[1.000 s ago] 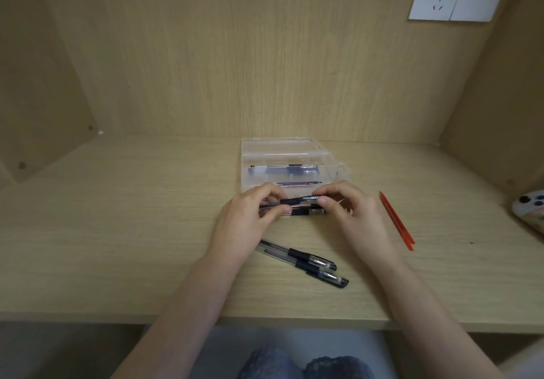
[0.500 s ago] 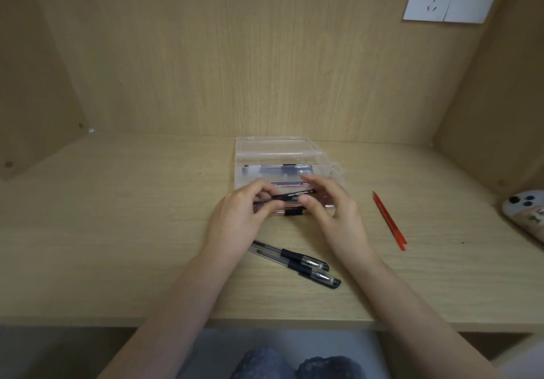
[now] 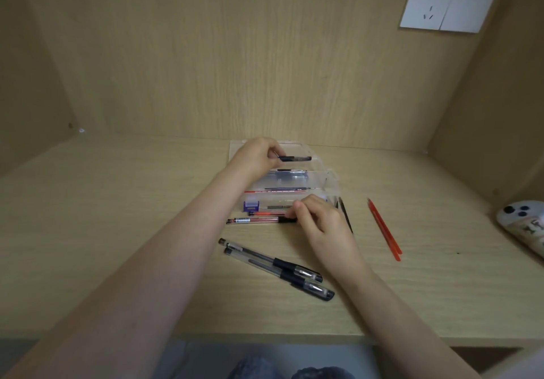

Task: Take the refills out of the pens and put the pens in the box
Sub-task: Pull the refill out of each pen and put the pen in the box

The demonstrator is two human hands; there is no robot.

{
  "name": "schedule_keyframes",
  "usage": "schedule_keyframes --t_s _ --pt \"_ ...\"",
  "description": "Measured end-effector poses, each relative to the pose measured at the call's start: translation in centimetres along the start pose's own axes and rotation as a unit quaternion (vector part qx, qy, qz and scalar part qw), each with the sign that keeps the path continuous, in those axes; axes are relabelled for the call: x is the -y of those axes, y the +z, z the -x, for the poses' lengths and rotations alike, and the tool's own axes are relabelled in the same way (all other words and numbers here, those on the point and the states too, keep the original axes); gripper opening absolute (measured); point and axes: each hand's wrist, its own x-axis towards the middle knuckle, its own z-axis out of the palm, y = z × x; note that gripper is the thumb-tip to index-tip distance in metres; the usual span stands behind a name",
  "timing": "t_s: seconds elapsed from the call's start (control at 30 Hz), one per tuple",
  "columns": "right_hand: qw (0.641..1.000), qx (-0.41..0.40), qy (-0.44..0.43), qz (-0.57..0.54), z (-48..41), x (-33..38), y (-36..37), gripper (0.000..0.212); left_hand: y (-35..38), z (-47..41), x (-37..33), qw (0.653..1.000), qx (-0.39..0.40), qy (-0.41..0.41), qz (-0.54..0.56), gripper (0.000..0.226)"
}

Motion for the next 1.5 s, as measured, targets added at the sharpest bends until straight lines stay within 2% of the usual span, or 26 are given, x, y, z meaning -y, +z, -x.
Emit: schedule_keyframes --t_s 0.13,0.37,0.53,0.63,0.7,0.93,1.07,1.17,1.23,1.33,1.5 --pt "1.0 0.0 0.019 -0.009 -0.1 0.0 0.0 0.029 0.6 -0.2 0.5 1.0 0.003 -0.001 0.01 0.022" --pt "0.999 -0.023 0.031 -0.038 -0.3 -0.4 0.2 0.029 -1.4 6.1 -0.9 0.998 0.0 0.062 0.01 0.012" --pt "0.996 -0.033 0.051 -0.068 -0.4 -0.3 0.1 0.03 -2.3 12.6 -0.6 0.994 0.087 0.06 0.038 0.007" --pt "0.995 -0.034 0.055 -0.075 -0.4 -0.2 0.1 0.031 -1.8 14.3 0.0 0.986 0.151 0.051 0.048 0.01" --pt "0.994 -0.034 0.06 -0.085 -0.4 0.0 0.0 0.032 -1.3 14.7 0.2 0.983 0.166 0.068 0.029 0.013" --pt "0.99 -0.041 0.069 -0.119 -0.3 0.1 -0.2 0.033 -1.1 14.6 0.5 0.987 0.117 0.095 -0.063 0.01" --pt "0.985 -0.028 0.068 -0.157 -0.1 0.5 -0.5 0.032 -1.7 15.0 1.0 0.997 0.015 0.06 -0.042 0.009" --pt "0.982 0.011 0.067 -0.176 0.1 0.9 -0.7 0.032 -2.1 14.8 1.3 0.998 -0.04 0.033 -0.025 0.012" --pt "0.981 0.035 0.06 -0.182 0.0 0.8 -0.5 0.026 -2.2 14.5 1.1 0.998 -0.048 0.026 -0.031 0.014" --pt "0.983 0.042 0.047 -0.173 -0.1 0.5 -0.3 0.005 -1.8 14.3 0.6 0.997 -0.041 0.03 -0.062 0.017" --pt "0.979 0.022 0.042 -0.199 -0.1 0.5 -0.4 0.008 -0.3 14.0 -0.7 0.996 -0.024 0.063 -0.064 0.027"
